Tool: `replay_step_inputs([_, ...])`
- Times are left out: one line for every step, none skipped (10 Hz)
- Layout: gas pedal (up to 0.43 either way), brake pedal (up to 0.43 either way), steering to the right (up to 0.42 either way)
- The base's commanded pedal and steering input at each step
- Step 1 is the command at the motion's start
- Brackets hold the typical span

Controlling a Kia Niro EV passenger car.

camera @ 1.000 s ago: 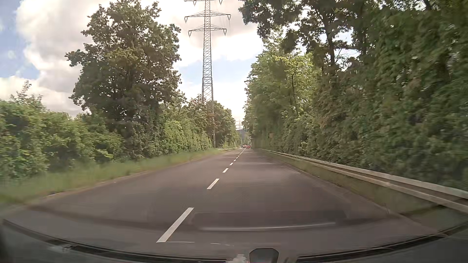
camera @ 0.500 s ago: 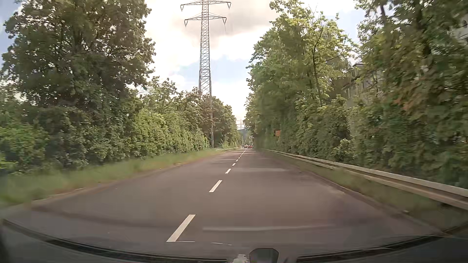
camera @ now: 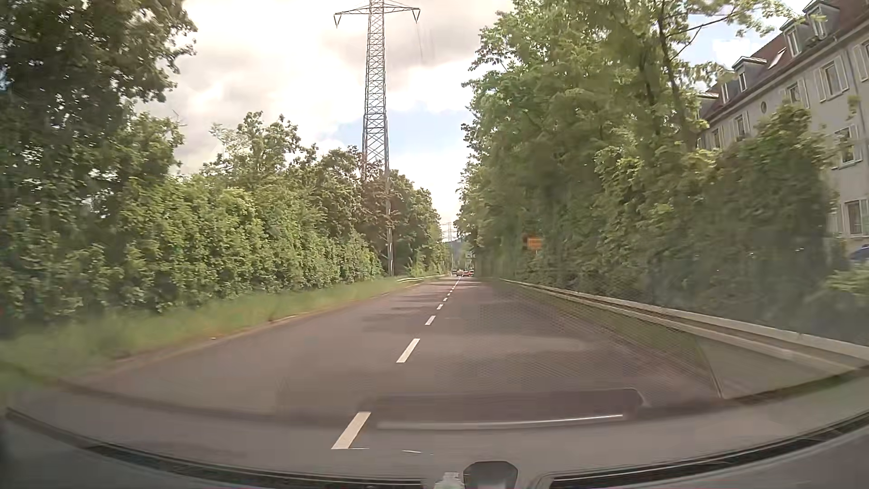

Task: Follow the waypoints while adhering to traffic rules and regulations

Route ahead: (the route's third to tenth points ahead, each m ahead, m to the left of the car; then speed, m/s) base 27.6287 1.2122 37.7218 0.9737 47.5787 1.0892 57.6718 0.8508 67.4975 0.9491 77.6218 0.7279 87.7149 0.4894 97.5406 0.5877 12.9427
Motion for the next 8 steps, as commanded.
replay_step_inputs([0.02,0.0,-0.003])
replay_step_inputs([0.02,0.0,-0.003])
replay_step_inputs([0.02,0.0,-0.003])
replay_step_inputs([0.028,0.0,-0.003])
replay_step_inputs([0.028,0.0,-0.003])
replay_step_inputs([0.028,0.0,-0.003])
replay_step_inputs([0.028,0.0,-0.003])
replay_step_inputs([0.028,0.0,-0.003])
